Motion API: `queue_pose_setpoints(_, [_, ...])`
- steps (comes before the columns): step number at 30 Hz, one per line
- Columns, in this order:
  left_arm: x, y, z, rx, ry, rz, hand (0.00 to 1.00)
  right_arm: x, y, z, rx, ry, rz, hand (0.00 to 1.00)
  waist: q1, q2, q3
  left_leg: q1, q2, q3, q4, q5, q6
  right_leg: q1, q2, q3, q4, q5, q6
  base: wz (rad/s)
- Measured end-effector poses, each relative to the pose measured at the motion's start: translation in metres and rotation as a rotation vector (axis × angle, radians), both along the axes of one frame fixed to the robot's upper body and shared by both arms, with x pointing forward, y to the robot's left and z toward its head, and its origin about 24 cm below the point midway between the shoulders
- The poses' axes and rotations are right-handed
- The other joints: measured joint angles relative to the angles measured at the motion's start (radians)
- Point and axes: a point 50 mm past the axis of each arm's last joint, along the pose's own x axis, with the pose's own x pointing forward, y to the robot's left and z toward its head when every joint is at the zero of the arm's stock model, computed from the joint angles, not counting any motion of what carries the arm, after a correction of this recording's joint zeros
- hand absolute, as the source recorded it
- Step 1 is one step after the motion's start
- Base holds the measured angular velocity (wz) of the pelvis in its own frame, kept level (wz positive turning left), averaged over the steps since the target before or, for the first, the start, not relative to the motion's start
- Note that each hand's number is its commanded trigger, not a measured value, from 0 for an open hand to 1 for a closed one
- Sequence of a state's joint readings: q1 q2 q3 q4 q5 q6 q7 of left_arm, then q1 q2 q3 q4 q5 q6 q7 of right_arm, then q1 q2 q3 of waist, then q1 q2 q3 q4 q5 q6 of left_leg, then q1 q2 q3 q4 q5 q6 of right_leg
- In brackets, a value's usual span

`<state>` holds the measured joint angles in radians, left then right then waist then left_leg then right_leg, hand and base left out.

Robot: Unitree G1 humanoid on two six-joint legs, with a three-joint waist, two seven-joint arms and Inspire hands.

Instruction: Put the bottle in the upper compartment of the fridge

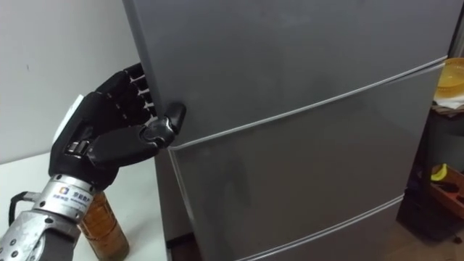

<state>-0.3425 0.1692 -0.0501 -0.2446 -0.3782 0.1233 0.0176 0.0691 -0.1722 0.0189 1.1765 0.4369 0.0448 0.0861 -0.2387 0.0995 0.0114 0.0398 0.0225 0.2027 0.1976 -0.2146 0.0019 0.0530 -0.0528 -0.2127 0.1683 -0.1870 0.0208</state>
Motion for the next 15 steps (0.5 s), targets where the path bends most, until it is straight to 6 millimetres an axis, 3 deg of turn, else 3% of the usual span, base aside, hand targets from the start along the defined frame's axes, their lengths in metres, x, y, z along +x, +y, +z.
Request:
queue_pose_setpoints(5, [-0.001,-0.003,0.0,-0.006,-0.002,-0.011,1.0,0.0,0.0,0.0,0.011,-0.005,-0.013,0.0,0.0,0.0,-0.0003,-0.004,-0.001,-0.002,0.001,0.002,0.003,0.0,-0.002,-0.008,-0.001,0.0,0.0,0.04])
queue_pose_setpoints(7, [-0.001,-0.005,0.0,-0.011,-0.003,-0.015,0.85,0.0,0.0,0.0,0.011,-0.004,-0.007,0.0,0.0,0.0,-0.0003,-0.006,-0.001,-0.004,0.001,0.003,0.004,0.001,-0.002,-0.011,-0.001,0.0,0.0,0.07])
queue_pose_setpoints(15, [-0.003,-0.014,0.001,-0.026,-0.014,-0.038,0.78,0.001,-0.002,0.001,0.022,-0.02,0.015,0.0,0.0,-0.003,0.0005,-0.012,-0.004,-0.017,0.002,0.005,0.007,0.007,-0.007,-0.031,-0.002,0.0,0.001,0.08])
